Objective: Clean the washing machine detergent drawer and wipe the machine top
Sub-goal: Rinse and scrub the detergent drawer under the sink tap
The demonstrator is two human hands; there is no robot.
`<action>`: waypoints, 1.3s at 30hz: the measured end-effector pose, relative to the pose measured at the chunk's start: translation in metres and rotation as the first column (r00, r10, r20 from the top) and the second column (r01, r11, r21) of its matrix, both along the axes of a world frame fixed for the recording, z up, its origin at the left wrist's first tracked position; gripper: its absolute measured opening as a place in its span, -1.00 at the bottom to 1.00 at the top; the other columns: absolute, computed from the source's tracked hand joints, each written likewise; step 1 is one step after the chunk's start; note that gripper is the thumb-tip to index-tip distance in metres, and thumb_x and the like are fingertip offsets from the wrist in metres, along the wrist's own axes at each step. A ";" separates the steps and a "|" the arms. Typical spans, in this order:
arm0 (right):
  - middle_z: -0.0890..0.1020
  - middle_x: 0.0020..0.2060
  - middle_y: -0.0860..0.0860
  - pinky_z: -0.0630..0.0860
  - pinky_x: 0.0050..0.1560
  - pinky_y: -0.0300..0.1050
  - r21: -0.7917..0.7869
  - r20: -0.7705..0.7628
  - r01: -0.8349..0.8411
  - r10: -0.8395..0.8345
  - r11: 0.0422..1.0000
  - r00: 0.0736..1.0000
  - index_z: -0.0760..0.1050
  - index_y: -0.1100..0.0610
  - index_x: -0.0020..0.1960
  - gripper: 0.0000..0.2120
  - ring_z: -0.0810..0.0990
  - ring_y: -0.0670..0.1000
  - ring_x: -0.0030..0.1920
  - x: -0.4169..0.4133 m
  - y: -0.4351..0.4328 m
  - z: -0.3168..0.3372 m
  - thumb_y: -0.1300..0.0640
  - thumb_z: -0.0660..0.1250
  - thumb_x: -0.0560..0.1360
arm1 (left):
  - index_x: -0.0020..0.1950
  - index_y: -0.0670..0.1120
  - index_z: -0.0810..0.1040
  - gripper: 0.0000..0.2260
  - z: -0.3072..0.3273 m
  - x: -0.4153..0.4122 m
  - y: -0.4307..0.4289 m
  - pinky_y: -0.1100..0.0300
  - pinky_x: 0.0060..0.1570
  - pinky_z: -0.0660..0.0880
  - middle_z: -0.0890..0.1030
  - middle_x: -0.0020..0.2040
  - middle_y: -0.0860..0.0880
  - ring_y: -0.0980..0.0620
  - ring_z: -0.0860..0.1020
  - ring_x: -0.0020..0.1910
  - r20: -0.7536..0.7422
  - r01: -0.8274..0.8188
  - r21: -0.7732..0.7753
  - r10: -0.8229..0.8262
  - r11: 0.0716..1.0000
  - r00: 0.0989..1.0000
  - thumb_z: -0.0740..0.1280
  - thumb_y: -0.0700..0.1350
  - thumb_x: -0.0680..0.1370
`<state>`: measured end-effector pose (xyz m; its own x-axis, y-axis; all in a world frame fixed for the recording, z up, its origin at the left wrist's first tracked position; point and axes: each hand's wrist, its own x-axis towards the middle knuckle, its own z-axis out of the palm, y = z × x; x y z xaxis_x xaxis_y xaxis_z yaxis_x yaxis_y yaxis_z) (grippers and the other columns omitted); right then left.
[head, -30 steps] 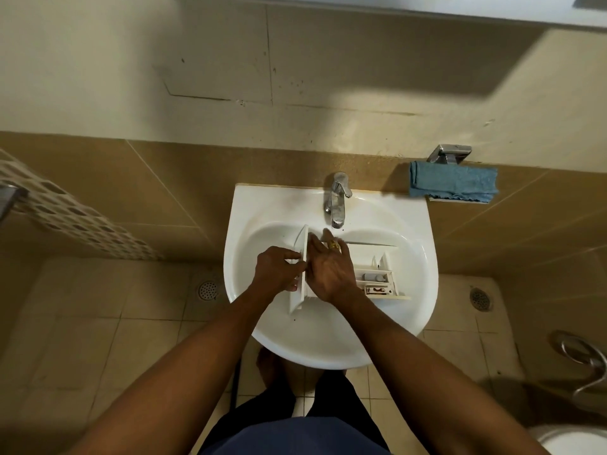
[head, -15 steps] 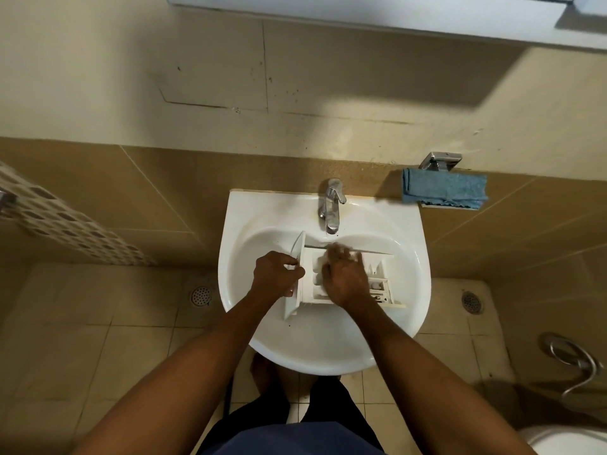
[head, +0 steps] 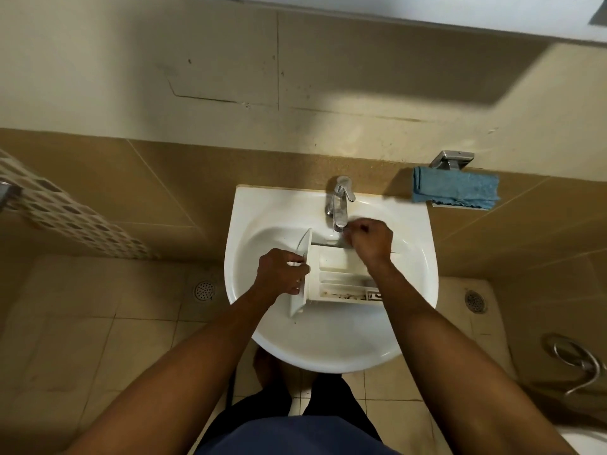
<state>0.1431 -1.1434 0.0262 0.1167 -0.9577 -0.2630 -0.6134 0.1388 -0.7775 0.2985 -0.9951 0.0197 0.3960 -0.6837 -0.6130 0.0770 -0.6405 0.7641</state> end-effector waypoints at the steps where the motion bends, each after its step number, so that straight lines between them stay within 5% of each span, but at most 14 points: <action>1: 0.76 -0.18 0.12 0.68 0.01 0.01 0.186 0.225 0.101 -0.143 0.977 0.964 0.75 0.15 -0.06 -0.85 0.74 0.08 -0.18 0.010 -0.004 0.003 0.26 0.39 0.49 | 0.10 -0.15 0.71 -0.74 0.001 0.001 0.000 -0.01 -0.29 0.69 0.70 -0.26 -0.19 -0.11 0.68 -0.36 -0.005 0.005 0.006 -0.004 1.000 1.000 0.57 -0.17 0.43; 4: 0.70 -0.01 0.34 0.66 -0.08 -0.02 0.582 0.546 0.029 -0.417 0.813 0.726 0.62 0.45 0.12 -0.76 0.74 0.18 -0.11 0.027 -0.009 0.005 0.42 0.23 0.54 | 0.11 -0.15 0.71 -0.72 0.001 0.002 -0.001 0.06 -0.34 0.66 0.71 -0.24 -0.20 -0.17 0.71 -0.30 -0.012 0.014 0.017 -0.014 1.000 1.000 0.58 -0.15 0.43; 9: 0.62 0.12 0.40 0.69 -0.05 0.09 0.740 0.597 -0.071 -0.604 0.669 0.528 0.42 0.54 0.30 -0.54 0.66 0.36 0.15 0.021 -0.015 -0.009 0.49 -0.01 0.47 | 0.14 -0.12 0.70 -0.70 0.000 0.002 0.000 0.07 -0.33 0.66 0.72 -0.21 -0.20 -0.22 0.72 -0.25 -0.032 0.010 0.015 -0.010 1.000 0.999 0.59 -0.12 0.43; 17: 0.68 0.07 0.35 0.64 0.16 0.10 0.642 0.471 -0.163 -0.218 0.749 0.855 0.54 0.45 0.16 -0.63 0.72 0.26 0.07 0.014 0.018 -0.003 0.45 -0.01 0.60 | 0.13 -0.12 0.70 -0.71 0.002 0.003 0.001 0.10 -0.34 0.65 0.72 -0.20 -0.20 -0.23 0.72 -0.22 -0.041 0.013 0.010 -0.013 1.000 0.999 0.59 -0.12 0.44; 23: 0.73 0.01 0.23 0.63 0.13 0.01 0.480 0.394 -0.200 -0.006 0.854 0.919 0.66 0.35 0.06 -0.78 0.73 0.14 0.05 -0.008 0.093 0.010 0.44 0.25 0.57 | 0.13 -0.13 0.71 -0.71 0.000 0.004 0.001 0.02 -0.30 0.68 0.71 -0.21 -0.22 -0.18 0.70 -0.31 -0.048 0.009 0.006 -0.009 1.000 0.999 0.59 -0.13 0.43; 27: 0.74 -0.08 0.22 0.65 0.10 0.04 0.505 0.327 -0.277 0.116 0.818 0.938 0.68 0.32 -0.03 -0.72 0.75 0.14 -0.03 -0.020 0.105 0.020 0.41 0.17 0.57 | 0.12 -0.13 0.71 -0.71 0.002 0.004 0.001 -0.04 -0.26 0.70 0.72 -0.22 -0.20 -0.22 0.72 -0.26 -0.019 0.035 0.002 -0.035 0.999 0.999 0.58 -0.13 0.43; 32: 0.72 -0.07 0.28 0.61 0.22 0.20 0.371 0.323 -0.161 0.036 0.914 0.946 0.68 0.35 -0.01 -0.74 0.69 0.09 -0.10 0.000 0.071 0.006 0.43 0.20 0.55 | 0.10 -0.13 0.71 -0.71 0.004 0.004 0.001 0.01 -0.29 0.69 0.72 -0.23 -0.19 -0.22 0.72 -0.26 -0.007 0.041 0.018 -0.041 0.999 0.999 0.60 -0.11 0.42; 35: 0.72 0.10 0.15 0.52 0.31 -0.07 0.076 0.067 -0.383 0.379 0.921 0.923 0.69 0.24 0.16 -0.73 0.67 0.08 0.12 -0.006 0.087 0.004 0.37 0.28 0.57 | 0.09 -0.13 0.71 -0.72 0.005 0.003 0.000 0.00 -0.29 0.69 0.71 -0.24 -0.20 -0.23 0.72 -0.25 -0.005 0.032 0.017 -0.032 0.999 0.999 0.59 -0.11 0.42; 39: 0.68 0.23 0.12 0.47 0.35 -0.15 -0.155 -0.157 -0.674 0.655 0.723 0.739 0.64 0.23 0.28 -0.55 0.62 0.09 0.25 -0.039 0.135 0.013 0.35 0.18 0.47 | 0.10 -0.13 0.71 -0.72 0.002 0.003 0.002 -0.05 -0.26 0.70 0.71 -0.25 -0.19 -0.16 0.71 -0.31 0.000 0.030 0.007 -0.030 1.000 1.000 0.60 -0.11 0.42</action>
<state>0.1043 -1.0080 0.0391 0.7281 -0.6737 -0.1267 -0.5563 -0.4727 -0.6835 0.3017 -0.9932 0.0217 0.3758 -0.6910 -0.6175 0.0576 -0.6476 0.7598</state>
